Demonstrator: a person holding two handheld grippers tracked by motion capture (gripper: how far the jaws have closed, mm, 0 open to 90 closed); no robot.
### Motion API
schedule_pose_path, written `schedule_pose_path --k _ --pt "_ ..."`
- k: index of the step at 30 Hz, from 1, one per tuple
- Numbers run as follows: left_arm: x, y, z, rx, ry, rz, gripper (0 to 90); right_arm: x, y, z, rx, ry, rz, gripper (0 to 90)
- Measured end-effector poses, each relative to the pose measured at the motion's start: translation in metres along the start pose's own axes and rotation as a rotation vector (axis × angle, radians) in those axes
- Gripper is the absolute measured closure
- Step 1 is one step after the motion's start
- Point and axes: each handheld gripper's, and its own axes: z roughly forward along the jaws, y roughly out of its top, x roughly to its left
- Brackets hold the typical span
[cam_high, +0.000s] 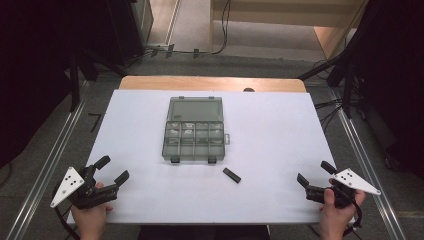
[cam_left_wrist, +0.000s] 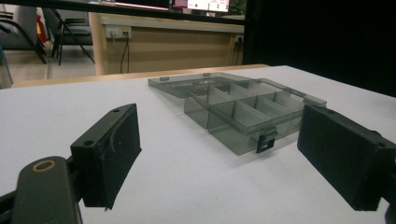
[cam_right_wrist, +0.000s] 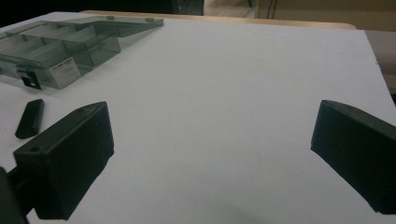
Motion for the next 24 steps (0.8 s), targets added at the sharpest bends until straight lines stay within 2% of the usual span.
schedule_pose_path --k 1,3,12,13,17,24 --pt "0.000 0.000 0.000 -0.002 -0.002 0.000 13.9 0.002 0.002 0.000 -0.005 0.018 0.002 0.0" --pt "-0.001 0.000 -0.001 -0.007 -0.005 0.007 13.9 0.006 0.005 0.001 0.015 0.024 -0.015 0.0" --pt "-0.003 -0.001 0.000 -0.024 0.001 0.020 13.9 0.020 0.022 0.005 0.035 0.051 -0.060 0.0" --pt "-0.003 -0.001 0.002 -0.015 -0.006 0.025 13.9 0.024 0.025 0.007 0.043 0.065 -0.081 0.0" --pt "-0.007 -0.001 0.007 0.025 -0.009 0.050 13.9 0.029 0.033 0.011 0.048 0.086 -0.084 0.0" --pt "-0.007 -0.001 0.008 0.035 -0.023 0.044 13.9 0.038 0.044 0.015 0.060 0.104 -0.115 0.0"
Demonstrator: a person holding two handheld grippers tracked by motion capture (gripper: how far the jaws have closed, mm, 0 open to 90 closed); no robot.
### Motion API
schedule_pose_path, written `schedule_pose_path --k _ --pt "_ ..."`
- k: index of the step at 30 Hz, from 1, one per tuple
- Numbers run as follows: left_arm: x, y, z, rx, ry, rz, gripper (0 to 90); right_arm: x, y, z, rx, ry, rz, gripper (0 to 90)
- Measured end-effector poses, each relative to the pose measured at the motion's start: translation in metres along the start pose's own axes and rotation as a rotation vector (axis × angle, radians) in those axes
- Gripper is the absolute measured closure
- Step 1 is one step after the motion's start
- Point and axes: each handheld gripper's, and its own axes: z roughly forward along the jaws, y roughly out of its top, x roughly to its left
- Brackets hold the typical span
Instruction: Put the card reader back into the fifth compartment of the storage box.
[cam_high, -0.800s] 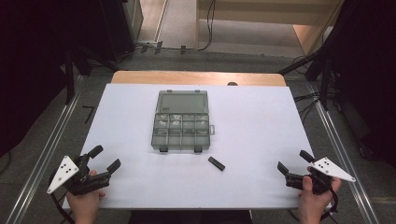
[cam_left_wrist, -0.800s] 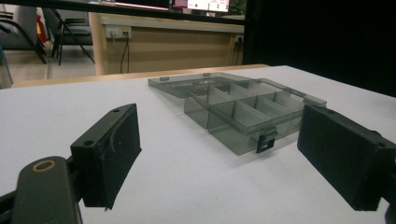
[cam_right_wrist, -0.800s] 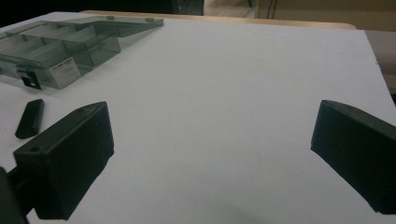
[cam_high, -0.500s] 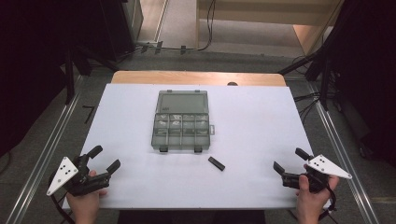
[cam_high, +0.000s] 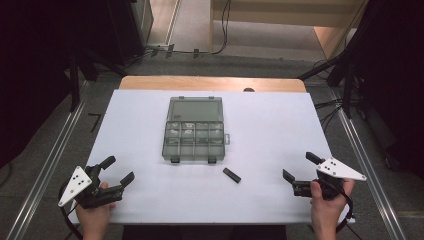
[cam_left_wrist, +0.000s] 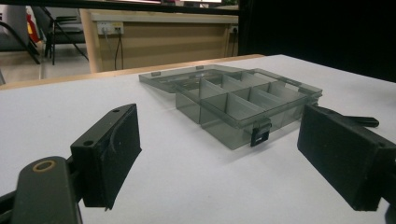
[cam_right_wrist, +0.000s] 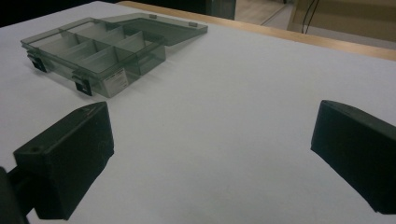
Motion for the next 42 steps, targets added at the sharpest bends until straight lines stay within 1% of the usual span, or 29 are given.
schedule_pose_path --k 3,8,17,19,20,21,26,27,30,34,38,42 --pt "-0.001 0.000 0.001 0.005 0.004 0.002 13.9 0.003 0.003 0.003 0.006 0.003 -0.012 0.0" --pt "-0.001 0.000 0.001 0.008 0.008 0.005 13.9 0.012 0.010 0.011 0.018 0.033 -0.032 0.0" --pt "0.000 0.000 0.000 0.000 0.006 0.001 13.9 0.024 0.025 0.024 0.020 0.084 -0.066 0.0" --pt "0.000 0.000 0.000 -0.005 0.004 0.001 13.9 0.027 0.027 0.026 0.022 0.087 -0.071 0.0" --pt "0.000 0.000 0.000 -0.007 0.002 0.000 13.9 0.029 0.029 0.028 0.025 0.096 -0.069 0.0" --pt "0.000 0.000 0.000 -0.005 0.004 -0.007 13.9 0.031 0.032 0.031 0.027 0.109 -0.081 0.0" --pt "0.001 0.000 -0.001 -0.019 -0.001 -0.008 13.9 0.035 0.036 0.037 0.026 0.126 -0.091 0.0" --pt "0.001 0.000 -0.001 -0.020 -0.002 -0.008 13.9 0.038 0.038 0.041 0.031 0.136 -0.097 0.0" --pt "0.001 0.000 -0.001 -0.021 -0.002 -0.005 13.9 0.040 0.040 0.044 0.033 0.145 -0.098 0.0" --pt "0.001 -0.001 -0.002 -0.035 -0.011 -0.009 13.9 0.046 0.044 0.049 0.047 0.160 -0.112 0.0" --pt "0.001 -0.001 -0.002 -0.036 -0.007 -0.012 13.9 0.051 0.048 0.057 0.073 0.176 -0.125 0.0" --pt "0.001 -0.001 -0.002 -0.033 -0.006 -0.011 13.9 0.059 0.050 0.063 0.090 0.188 -0.154 0.0"
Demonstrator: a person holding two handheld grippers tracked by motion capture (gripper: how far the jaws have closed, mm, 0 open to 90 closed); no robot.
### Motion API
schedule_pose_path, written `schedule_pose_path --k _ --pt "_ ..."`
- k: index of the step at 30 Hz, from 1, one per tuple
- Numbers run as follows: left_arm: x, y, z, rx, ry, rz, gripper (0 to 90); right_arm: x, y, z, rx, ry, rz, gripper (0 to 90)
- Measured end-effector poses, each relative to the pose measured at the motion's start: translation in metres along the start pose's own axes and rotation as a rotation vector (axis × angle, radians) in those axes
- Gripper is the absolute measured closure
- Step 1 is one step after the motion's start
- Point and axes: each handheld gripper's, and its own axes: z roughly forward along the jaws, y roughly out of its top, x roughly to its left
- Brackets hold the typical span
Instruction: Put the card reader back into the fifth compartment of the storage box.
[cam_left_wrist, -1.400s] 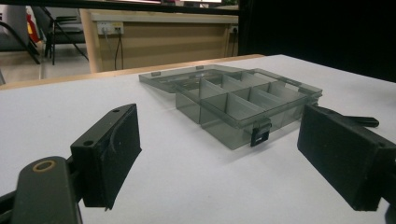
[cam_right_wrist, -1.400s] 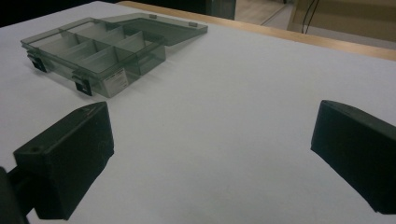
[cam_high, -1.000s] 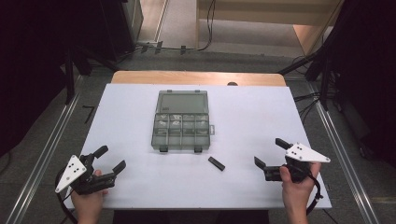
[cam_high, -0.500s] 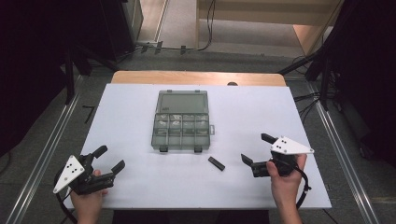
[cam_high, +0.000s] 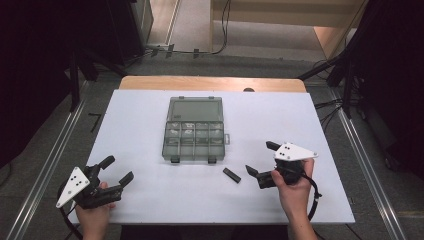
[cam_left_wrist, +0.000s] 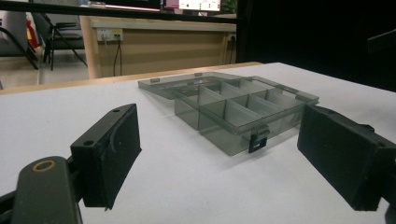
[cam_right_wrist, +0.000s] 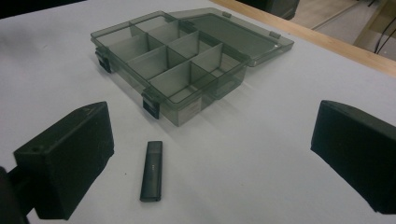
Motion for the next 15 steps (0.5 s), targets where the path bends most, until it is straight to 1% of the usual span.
schedule_pose_path --k 4,8,10,12,15 --pt "0.000 0.000 0.000 0.001 0.001 -0.001 13.9 0.004 0.003 0.007 0.018 0.011 -0.008 0.0" --pt "0.000 0.000 0.000 0.005 0.002 -0.002 13.9 0.008 0.007 0.014 0.047 0.024 -0.020 0.0" --pt "0.000 0.000 0.000 0.005 0.001 -0.002 13.9 0.011 0.009 0.019 0.079 0.027 -0.036 0.0" --pt "0.000 0.000 0.000 0.005 0.002 -0.003 13.9 0.012 0.010 0.020 0.089 0.033 -0.034 0.0" --pt "0.000 0.000 0.000 0.006 0.003 -0.003 13.9 0.013 0.010 0.025 0.127 0.056 -0.026 0.0"
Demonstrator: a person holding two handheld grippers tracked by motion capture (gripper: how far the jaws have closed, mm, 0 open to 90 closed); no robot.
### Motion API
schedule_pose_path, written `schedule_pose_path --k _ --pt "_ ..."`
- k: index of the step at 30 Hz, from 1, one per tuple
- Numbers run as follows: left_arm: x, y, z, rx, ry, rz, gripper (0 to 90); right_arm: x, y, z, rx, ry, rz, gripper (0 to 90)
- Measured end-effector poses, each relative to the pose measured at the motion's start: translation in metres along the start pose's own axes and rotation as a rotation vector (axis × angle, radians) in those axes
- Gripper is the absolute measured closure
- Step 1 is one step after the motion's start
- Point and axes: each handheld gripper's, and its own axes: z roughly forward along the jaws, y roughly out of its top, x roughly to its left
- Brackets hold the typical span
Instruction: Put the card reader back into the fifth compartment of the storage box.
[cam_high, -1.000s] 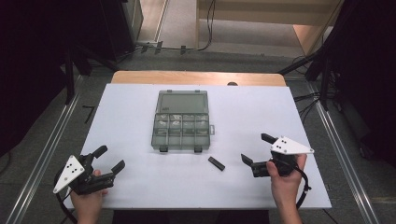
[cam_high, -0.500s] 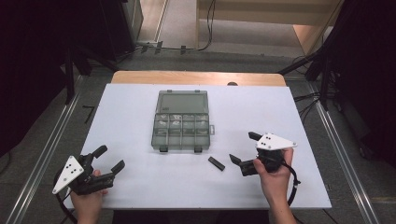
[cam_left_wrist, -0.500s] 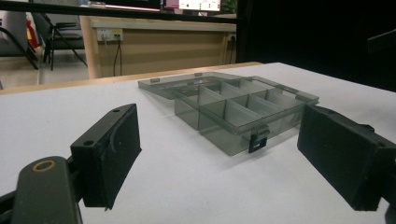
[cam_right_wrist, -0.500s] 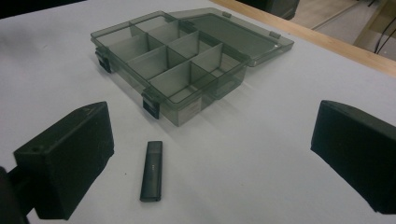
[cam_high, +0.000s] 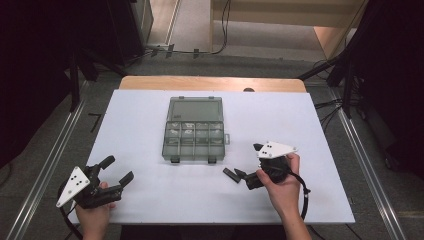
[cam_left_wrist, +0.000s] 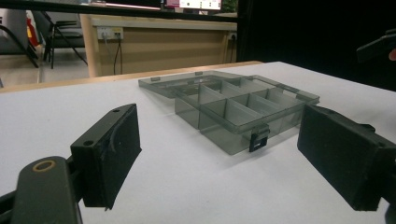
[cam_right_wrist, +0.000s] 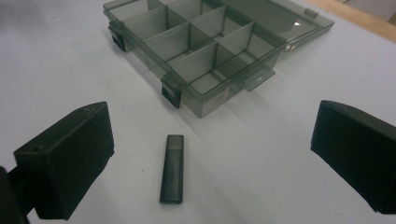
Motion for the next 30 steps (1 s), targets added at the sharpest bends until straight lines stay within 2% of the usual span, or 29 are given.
schedule_pose_path --k 5,10,11,12,13,16,19,22,23,25,28,29,30 --pt "0.000 0.000 0.000 0.000 -0.001 0.001 13.9 0.003 0.000 0.012 0.069 0.018 -0.005 0.0" --pt "0.000 0.000 0.000 0.000 -0.001 -0.001 13.9 0.006 -0.001 0.020 0.112 0.024 0.005 0.0" --pt "0.000 0.000 0.000 0.000 -0.001 -0.001 13.9 0.007 -0.001 0.022 0.116 0.023 0.004 5.8" --pt "0.000 0.000 0.000 0.001 -0.001 -0.001 13.9 0.008 -0.001 0.023 0.121 0.005 0.003 16.4" --pt "0.000 0.000 0.000 0.000 -0.002 0.000 13.9 0.009 -0.002 0.025 0.132 0.003 0.008 19.0" --pt "0.000 0.000 0.000 0.000 -0.002 0.000 13.9 0.011 -0.003 0.030 0.154 0.014 0.004 18.5" --pt "0.000 0.000 0.000 0.000 -0.002 -0.003 13.9 0.011 -0.005 0.035 0.184 0.047 0.026 19.5" --pt "0.001 0.000 0.000 -0.001 -0.002 -0.005 13.9 0.010 -0.007 0.040 0.217 0.054 0.061 30.8" --pt "0.001 0.000 0.000 -0.001 -0.002 -0.003 13.9 0.010 -0.008 0.041 0.218 0.071 0.082 43.6" --pt "0.001 0.000 0.000 0.000 -0.002 -0.003 13.9 0.009 -0.008 0.042 0.221 0.088 0.086 46.2" --pt "0.001 0.000 0.000 0.000 -0.001 -0.004 13.9 0.010 -0.009 0.047 0.269 0.123 0.086 53.4" --pt "0.001 0.000 0.000 0.001 -0.001 -0.005 13.9 0.011 -0.010 0.049 0.294 0.115 0.082 57.3" --pt "0.001 0.000 0.000 0.001 -0.001 -0.005 13.9 0.011 -0.010 0.049 0.294 0.115 0.082 57.3"
